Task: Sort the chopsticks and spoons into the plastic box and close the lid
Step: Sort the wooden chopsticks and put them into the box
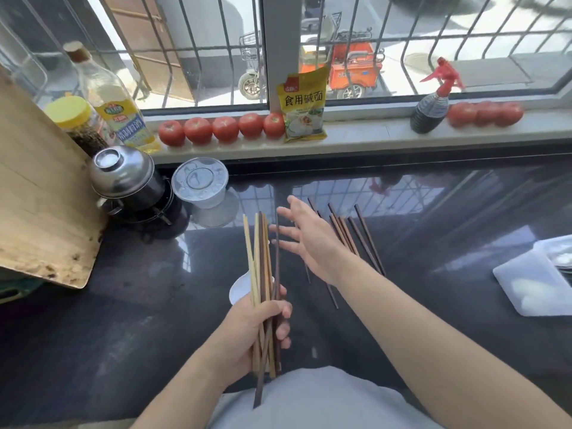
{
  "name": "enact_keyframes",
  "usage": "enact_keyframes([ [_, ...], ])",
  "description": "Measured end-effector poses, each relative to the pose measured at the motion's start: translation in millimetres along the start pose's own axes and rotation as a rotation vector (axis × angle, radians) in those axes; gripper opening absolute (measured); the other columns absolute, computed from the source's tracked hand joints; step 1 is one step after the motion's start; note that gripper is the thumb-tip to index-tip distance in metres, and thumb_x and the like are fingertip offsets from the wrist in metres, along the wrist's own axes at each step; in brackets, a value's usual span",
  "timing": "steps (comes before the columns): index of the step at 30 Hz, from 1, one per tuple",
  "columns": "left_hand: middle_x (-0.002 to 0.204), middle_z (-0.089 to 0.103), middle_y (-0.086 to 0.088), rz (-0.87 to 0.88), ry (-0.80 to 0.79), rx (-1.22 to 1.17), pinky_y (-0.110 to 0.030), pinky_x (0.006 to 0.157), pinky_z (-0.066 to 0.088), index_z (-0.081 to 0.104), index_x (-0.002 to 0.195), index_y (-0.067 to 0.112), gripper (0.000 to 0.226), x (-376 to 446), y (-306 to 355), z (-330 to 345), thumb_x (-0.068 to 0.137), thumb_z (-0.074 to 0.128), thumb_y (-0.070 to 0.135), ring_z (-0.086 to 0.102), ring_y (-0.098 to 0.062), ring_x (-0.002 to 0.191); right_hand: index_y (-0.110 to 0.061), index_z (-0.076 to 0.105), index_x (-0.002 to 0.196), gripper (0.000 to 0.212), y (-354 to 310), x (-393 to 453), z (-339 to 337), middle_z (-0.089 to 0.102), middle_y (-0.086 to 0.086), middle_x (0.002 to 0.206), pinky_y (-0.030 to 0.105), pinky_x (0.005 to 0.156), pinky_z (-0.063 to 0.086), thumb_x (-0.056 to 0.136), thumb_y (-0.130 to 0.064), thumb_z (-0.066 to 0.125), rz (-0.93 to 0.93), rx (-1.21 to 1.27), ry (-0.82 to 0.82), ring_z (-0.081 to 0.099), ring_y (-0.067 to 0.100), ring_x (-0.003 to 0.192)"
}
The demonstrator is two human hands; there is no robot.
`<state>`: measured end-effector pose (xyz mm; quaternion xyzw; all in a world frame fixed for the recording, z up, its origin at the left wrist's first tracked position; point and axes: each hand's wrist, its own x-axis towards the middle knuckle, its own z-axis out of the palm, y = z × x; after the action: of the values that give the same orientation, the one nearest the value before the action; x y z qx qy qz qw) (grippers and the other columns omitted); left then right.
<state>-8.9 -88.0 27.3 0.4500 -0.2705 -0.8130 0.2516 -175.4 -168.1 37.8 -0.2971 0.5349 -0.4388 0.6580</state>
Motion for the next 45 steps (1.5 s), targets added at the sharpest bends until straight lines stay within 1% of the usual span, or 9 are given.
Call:
enact_keyframes([
  [3, 0.075, 0.054, -0.010, 0.096, 0.033, 0.015, -0.033, 0.051, 0.048, 0.052, 0.117, 0.009, 0.016, 6.6, 19.5, -2.8, 0.102, 0.052, 0.004, 0.048, -0.021, 0.051, -0.016, 0.033, 0.154, 0.050, -23.3, 19.0, 17.2, 0.042, 0.000, 0.151, 0.038, 0.097, 0.057, 0.109, -0.038, 0.037, -0.075, -0.022, 0.037, 0.071, 0.018, 0.106],
  [6, 0.084, 0.057, -0.014, 0.157, 0.075, 0.016, -0.038, 0.061, 0.053, 0.053, 0.116, 0.010, 0.019, 23.0, 29.2, -8.4, 0.100, 0.058, 0.002, 0.059, -0.027, 0.065, -0.019, 0.054, 0.141, 0.043, -36.5, 35.7, 26.3, 0.056, -0.002, 0.142, 0.039, 0.111, 0.044, 0.109, -0.040, 0.034, -0.109, -0.342, 0.076, 0.061, 0.014, 0.121],
  [9, 0.086, 0.058, -0.015, 0.046, 0.077, -0.017, -0.041, 0.065, 0.054, 0.055, 0.118, 0.008, 0.025, 23.2, 6.8, -15.2, 0.097, 0.061, -0.003, 0.060, -0.028, 0.069, -0.021, 0.044, 0.150, 0.046, -18.9, 30.7, 23.1, 0.047, -0.004, 0.152, 0.028, 0.113, 0.030, 0.109, -0.040, 0.032, -0.092, -0.671, 0.012, 0.043, 0.012, 0.137],
  [12, 0.076, 0.055, -0.014, -0.164, 0.025, -0.025, -0.041, 0.064, 0.053, 0.054, 0.109, 0.005, 0.022, 0.0, -34.0, -21.3, 0.093, 0.069, 0.005, 0.056, -0.028, 0.063, -0.026, 0.037, 0.154, 0.048, 28.8, 6.6, 0.4, 0.044, -0.007, 0.153, 0.038, 0.118, 0.033, 0.109, -0.042, 0.033, 0.112, -0.650, -0.090, 0.042, 0.015, 0.141],
  [20, 0.071, 0.047, -0.010, -0.081, 0.208, -0.047, -0.032, 0.053, 0.044, 0.047, 0.096, 0.009, 0.011, 24.1, -37.2, -31.0, 0.102, 0.056, 0.010, 0.044, -0.023, 0.059, -0.013, 0.058, 0.116, 0.039, 131.3, -36.7, -107.2, 0.056, 0.009, 0.111, 0.042, 0.079, 0.050, 0.087, -0.036, 0.072, 0.024, -1.439, 0.673, 0.053, 0.030, 0.100],
  [24, 0.073, 0.049, -0.009, -0.110, 0.261, -0.094, -0.033, 0.056, 0.044, 0.051, 0.105, 0.010, 0.006, 26.3, -38.1, -28.9, 0.102, 0.056, 0.009, 0.045, -0.021, 0.058, -0.010, 0.057, 0.109, 0.035, 149.6, -37.1, -138.0, 0.056, 0.010, 0.099, 0.037, 0.069, 0.050, 0.091, -0.036, 0.071, 0.121, -1.541, 0.662, 0.056, 0.028, 0.088],
  [32, 0.072, 0.049, -0.009, -0.111, 0.279, -0.103, -0.035, 0.062, 0.045, 0.051, 0.108, 0.010, 0.008, 20.0, -40.7, -27.6, 0.102, 0.057, 0.008, 0.045, -0.021, 0.057, -0.006, 0.053, 0.093, 0.013, 151.7, -37.3, -139.2, 0.058, 0.014, 0.085, 0.038, 0.065, 0.051, 0.087, 0.002, 0.062, 0.211, -1.525, 0.558, 0.061, 0.032, 0.077],
  [40, 0.073, 0.050, -0.008, -0.112, 0.256, -0.086, -0.036, 0.061, 0.044, 0.051, 0.110, 0.011, 0.010, 13.4, -42.9, -25.5, 0.102, 0.057, 0.010, 0.046, -0.021, 0.057, -0.013, 0.037, 0.093, 0.012, 144.4, -42.7, -149.1, 0.036, 0.005, 0.097, 0.037, 0.071, 0.038, 0.101, -0.009, 0.046, 0.202, -1.339, 0.601, 0.060, 0.037, 0.092],
  [45, 0.073, 0.051, -0.009, -0.109, 0.247, -0.084, -0.035, 0.061, 0.045, 0.051, 0.109, 0.010, 0.010, 11.2, -42.9, -23.0, 0.102, 0.058, 0.010, 0.047, -0.021, 0.057, -0.013, 0.042, 0.097, 0.013, 127.8, -55.1, -151.3, 0.050, 0.010, 0.102, 0.041, 0.075, 0.040, 0.106, -0.019, 0.034, 0.286, -1.115, 0.630, 0.055, 0.040, 0.091],
])
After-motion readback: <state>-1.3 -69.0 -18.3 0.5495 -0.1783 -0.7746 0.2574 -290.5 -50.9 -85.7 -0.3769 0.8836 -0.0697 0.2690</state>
